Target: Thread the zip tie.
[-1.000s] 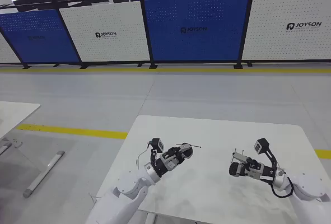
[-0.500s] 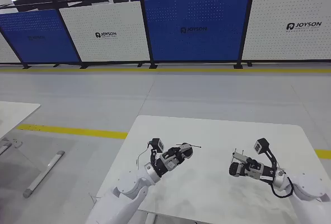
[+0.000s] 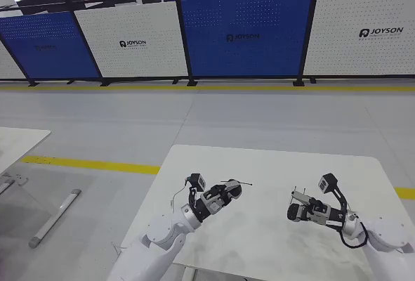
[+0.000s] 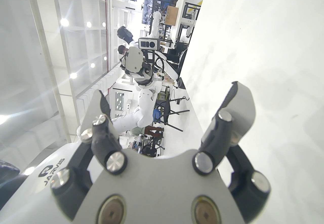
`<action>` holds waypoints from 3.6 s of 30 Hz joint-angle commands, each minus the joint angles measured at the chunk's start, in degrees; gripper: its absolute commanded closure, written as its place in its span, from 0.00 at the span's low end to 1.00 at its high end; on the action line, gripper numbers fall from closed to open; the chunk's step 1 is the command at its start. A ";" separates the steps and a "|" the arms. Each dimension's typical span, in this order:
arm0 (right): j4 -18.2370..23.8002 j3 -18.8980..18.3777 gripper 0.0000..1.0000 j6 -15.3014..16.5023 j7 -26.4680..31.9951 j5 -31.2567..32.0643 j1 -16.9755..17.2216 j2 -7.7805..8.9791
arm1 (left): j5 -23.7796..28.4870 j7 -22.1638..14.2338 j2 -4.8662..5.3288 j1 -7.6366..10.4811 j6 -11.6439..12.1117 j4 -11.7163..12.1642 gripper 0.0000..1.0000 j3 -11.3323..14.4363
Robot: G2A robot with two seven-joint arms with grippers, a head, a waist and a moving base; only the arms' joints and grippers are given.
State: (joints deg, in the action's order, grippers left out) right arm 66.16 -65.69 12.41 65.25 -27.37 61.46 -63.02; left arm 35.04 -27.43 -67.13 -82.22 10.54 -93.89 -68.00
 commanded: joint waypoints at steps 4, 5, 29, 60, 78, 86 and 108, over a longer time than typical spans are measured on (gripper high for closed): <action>0.00 0.00 0.00 0.00 0.00 0.00 0.00 0.00 | 0.00 0.00 0.00 0.00 0.00 0.00 1.00 0.00; 0.00 0.00 0.00 0.00 0.00 0.00 0.00 0.00 | 0.00 0.00 0.00 0.00 0.00 0.00 1.00 0.00; 0.00 0.00 0.00 0.00 0.00 0.00 0.00 0.00 | -0.86 -1.79 0.66 -1.74 -1.38 -6.41 1.00 -2.76; 1.56 -1.34 0.00 -0.23 -2.15 1.46 0.10 0.35 | -12.70 3.92 0.45 0.91 -3.24 -1.16 1.00 0.72; 18.39 -14.44 0.00 -8.69 -13.93 28.25 6.10 4.97 | -12.70 3.92 0.45 0.91 -3.24 -1.16 1.00 0.72; 18.39 -14.44 0.00 -8.69 -13.93 28.25 6.10 4.97 | -12.70 3.92 0.45 0.91 -3.24 -1.16 1.00 0.72; 16.15 4.42 0.00 -25.99 -7.13 45.35 -10.68 2.22 | -12.70 3.92 0.45 0.91 -3.24 -1.16 1.00 0.72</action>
State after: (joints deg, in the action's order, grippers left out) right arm 82.50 -61.29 -13.67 58.22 18.04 50.92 -60.78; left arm 22.35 -23.51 -66.68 -81.31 7.30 -95.05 -67.28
